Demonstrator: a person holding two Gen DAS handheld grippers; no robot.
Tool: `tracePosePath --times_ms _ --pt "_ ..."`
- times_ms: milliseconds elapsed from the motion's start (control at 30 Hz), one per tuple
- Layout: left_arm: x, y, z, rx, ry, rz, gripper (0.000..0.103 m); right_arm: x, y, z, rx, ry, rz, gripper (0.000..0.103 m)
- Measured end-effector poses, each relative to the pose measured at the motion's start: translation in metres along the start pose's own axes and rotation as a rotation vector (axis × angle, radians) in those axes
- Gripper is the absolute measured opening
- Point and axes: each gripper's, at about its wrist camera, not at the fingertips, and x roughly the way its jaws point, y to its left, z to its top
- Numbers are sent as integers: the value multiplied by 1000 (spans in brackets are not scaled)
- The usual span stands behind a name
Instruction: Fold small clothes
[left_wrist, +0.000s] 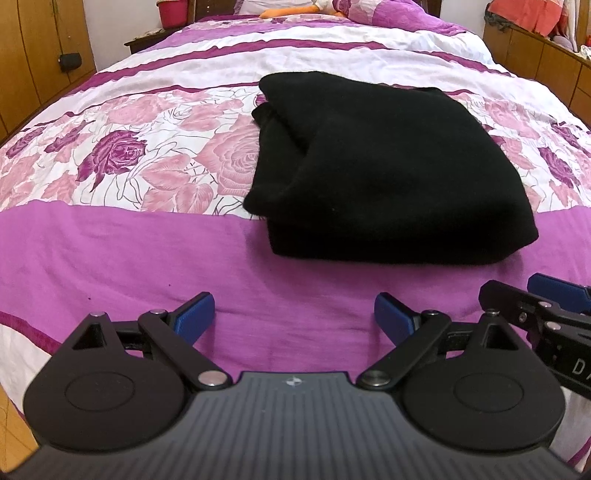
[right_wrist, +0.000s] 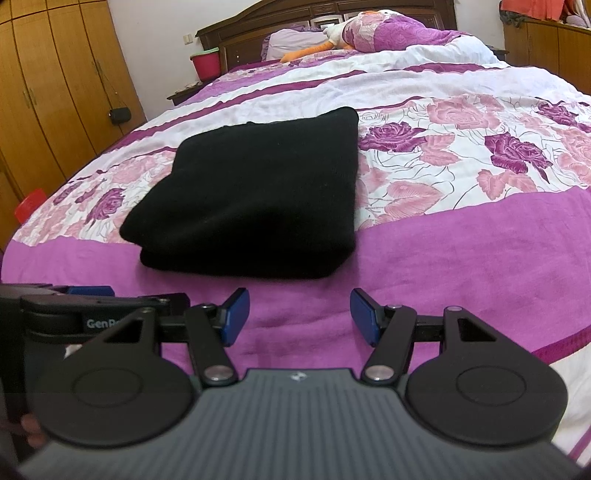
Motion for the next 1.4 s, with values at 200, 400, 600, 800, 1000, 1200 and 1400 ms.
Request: tracePosePath --times_ms 200,400,600,800,1000,1200,1400 --pt "0 0 0 0 0 0 96 0 0 0 0 0 -1 62" --pt "0 0 0 5 -1 1 96 0 1 0 0 0 -1 62" --pt "0 -1 0 9 -2 3 96 0 0 0 0 0 0 62" --pt "0 0 -1 7 -1 3 96 0 1 0 1 -1 0 62" --pt "0 1 -1 3 3 4 96 0 1 0 1 -1 0 62" --pt "0 0 -1 6 2 6 96 -1 1 0 1 -1 0 62" --pt "1 0 -1 6 2 7 96 -1 1 0 1 -1 1 62"
